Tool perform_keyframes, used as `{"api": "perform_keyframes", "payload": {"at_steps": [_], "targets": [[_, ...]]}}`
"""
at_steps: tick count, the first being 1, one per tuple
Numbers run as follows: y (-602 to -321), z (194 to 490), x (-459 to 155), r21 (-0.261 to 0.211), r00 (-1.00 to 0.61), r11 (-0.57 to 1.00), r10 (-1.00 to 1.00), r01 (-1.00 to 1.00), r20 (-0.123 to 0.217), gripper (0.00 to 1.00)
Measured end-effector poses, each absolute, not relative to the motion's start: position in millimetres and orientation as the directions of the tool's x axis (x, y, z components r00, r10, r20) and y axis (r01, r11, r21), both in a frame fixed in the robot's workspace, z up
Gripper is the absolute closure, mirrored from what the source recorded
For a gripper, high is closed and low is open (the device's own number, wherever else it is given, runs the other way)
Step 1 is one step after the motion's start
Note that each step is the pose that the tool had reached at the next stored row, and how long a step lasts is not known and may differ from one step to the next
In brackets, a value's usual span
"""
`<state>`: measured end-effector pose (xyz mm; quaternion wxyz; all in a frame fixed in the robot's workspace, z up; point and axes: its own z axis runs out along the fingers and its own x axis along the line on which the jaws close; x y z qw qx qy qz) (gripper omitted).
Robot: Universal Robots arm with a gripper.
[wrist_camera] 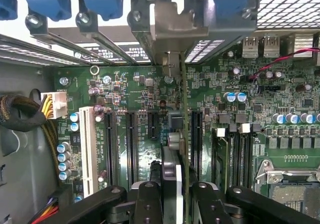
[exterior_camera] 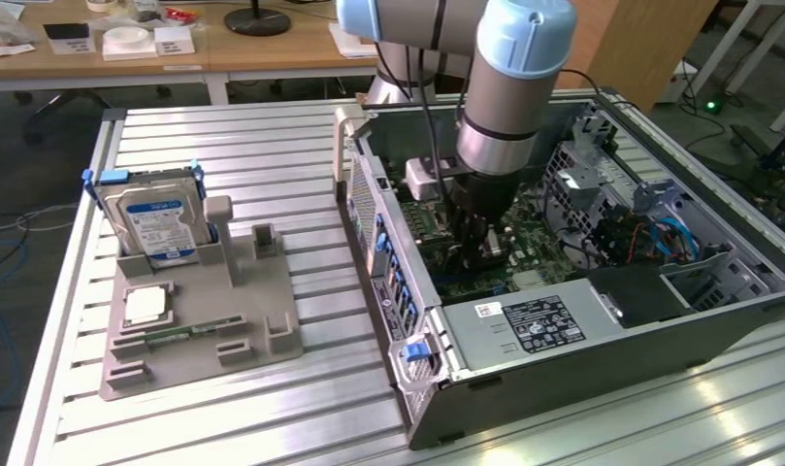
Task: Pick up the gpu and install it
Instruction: 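Insert the gpu into the slot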
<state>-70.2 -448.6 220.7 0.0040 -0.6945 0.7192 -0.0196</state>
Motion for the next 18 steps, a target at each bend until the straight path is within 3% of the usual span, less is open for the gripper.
{"api": "perform_keyframes", "payload": {"at_steps": [14,15,18], "targets": [[-448.2,216.6,-71.1,-0.037,-0.036,0.036,-0.999,-0.999,0.014,0.71],[-448.3,217.8,-71.0,-0.037,-0.036,0.035,-0.999,-0.999,0.016,0.66],[-448.6,224.3,-70.9,-0.040,-0.036,0.035,-0.999,-0.999,0.016,0.66]]}}
